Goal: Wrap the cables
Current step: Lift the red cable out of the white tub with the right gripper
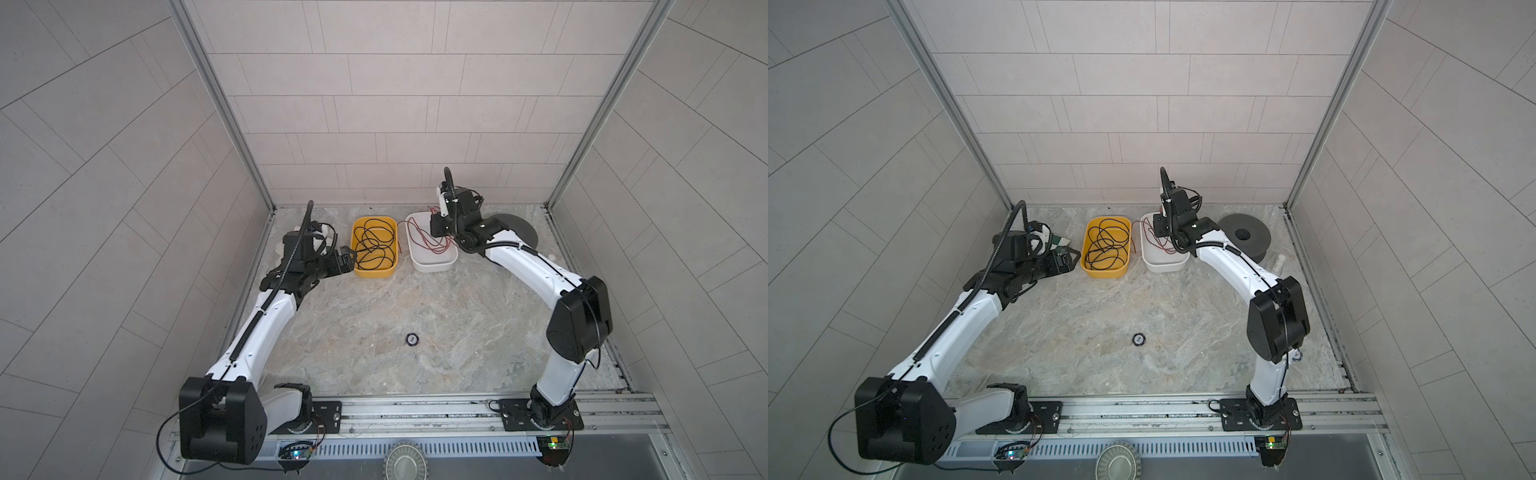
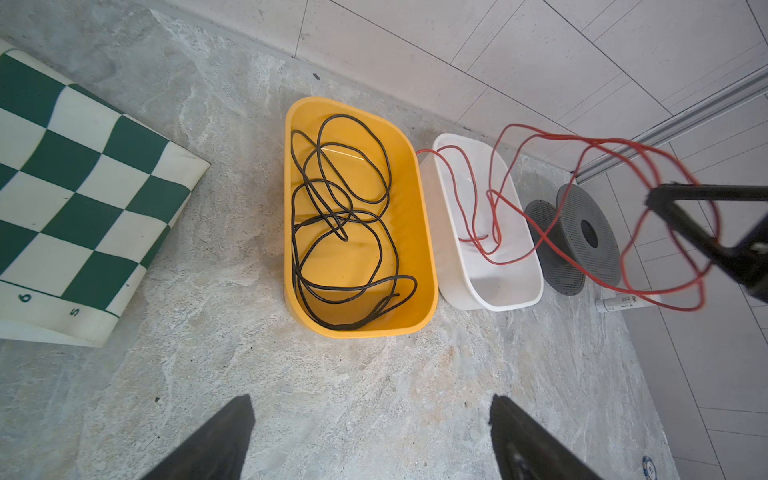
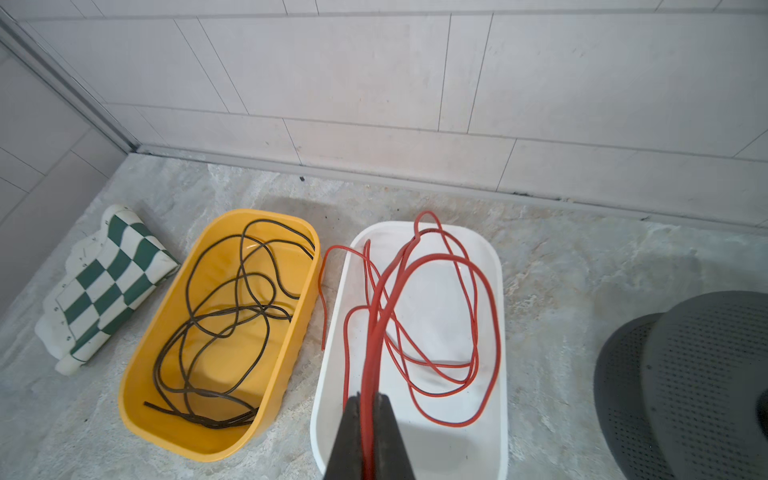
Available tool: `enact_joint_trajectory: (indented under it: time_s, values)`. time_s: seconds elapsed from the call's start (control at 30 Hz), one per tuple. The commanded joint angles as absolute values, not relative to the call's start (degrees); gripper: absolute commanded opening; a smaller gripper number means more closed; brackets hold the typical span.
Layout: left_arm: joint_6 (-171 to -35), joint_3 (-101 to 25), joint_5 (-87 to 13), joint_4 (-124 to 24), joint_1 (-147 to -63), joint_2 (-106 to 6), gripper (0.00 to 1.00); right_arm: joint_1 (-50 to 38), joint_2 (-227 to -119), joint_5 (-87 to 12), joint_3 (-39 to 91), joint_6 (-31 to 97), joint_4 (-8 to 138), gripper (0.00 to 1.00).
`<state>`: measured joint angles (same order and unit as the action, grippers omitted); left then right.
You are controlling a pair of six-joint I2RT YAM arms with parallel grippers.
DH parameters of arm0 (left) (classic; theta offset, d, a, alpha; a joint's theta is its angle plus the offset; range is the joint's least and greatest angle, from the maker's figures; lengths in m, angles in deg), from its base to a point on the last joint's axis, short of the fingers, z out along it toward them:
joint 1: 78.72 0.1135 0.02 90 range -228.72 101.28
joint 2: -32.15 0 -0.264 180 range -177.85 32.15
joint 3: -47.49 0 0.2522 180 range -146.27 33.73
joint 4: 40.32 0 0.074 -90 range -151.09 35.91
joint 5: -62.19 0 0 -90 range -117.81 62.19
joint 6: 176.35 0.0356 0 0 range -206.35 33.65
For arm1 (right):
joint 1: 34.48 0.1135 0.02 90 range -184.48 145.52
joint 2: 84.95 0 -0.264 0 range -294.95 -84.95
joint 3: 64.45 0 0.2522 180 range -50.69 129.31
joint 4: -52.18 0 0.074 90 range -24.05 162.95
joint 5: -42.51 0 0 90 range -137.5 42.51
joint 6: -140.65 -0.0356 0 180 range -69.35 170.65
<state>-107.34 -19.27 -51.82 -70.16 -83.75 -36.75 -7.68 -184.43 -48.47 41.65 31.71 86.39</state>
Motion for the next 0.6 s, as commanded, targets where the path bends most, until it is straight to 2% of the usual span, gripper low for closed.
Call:
enact_joint_trajectory:
  time_s: [0.0, 0.23, 0.57]
  values:
    - [-107.9, -19.1, -52.2, -68.9, -84.0, -36.3, 0.94, -7.0, -177.0, -49.7, 42.1, 31.1, 89.8, 0.0]
    - [-108.5, -19.0, -52.6, -68.6, -84.0, -35.9, 0.94, -6.2, -163.6, -49.8, 40.1, 30.7, 98.6, 0.0]
    - [-108.9, -18.7, -53.1, -67.7, -84.0, -35.5, 0.94, -6.4, -143.9, -52.5, 27.1, 21.7, 111.2, 0.0]
